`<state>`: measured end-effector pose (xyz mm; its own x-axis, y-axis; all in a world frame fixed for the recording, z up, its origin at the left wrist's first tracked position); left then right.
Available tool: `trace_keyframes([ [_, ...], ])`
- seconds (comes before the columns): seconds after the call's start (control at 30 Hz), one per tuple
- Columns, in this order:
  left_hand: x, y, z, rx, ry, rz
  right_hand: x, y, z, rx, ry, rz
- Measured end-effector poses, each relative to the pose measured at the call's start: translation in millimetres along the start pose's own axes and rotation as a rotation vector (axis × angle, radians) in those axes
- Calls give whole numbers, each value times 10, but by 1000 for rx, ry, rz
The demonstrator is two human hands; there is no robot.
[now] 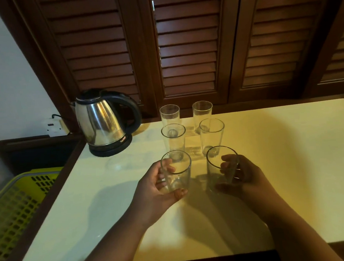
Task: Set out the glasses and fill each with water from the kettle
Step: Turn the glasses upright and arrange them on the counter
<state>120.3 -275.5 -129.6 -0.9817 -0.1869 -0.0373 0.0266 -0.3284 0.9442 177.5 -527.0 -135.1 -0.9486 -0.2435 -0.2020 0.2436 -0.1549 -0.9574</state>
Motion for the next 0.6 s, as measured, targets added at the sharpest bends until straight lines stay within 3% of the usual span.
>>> trace_keyframes([
  [0.6,64,369,193,119,46,-31,-4,-608,95,-71,88,98],
])
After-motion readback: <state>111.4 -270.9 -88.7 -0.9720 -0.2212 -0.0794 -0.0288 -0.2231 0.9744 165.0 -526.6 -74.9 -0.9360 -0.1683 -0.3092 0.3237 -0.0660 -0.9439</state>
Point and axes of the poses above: each hand's wrist, its own x-axis away from the middle knuckle, its own z-axis out of the back of the hand, y = z × x, the point moved 2 cm from there along -x, towards the middle knuckle, and after that the axes turned 7 degrees about z, right-handed, at the moved point
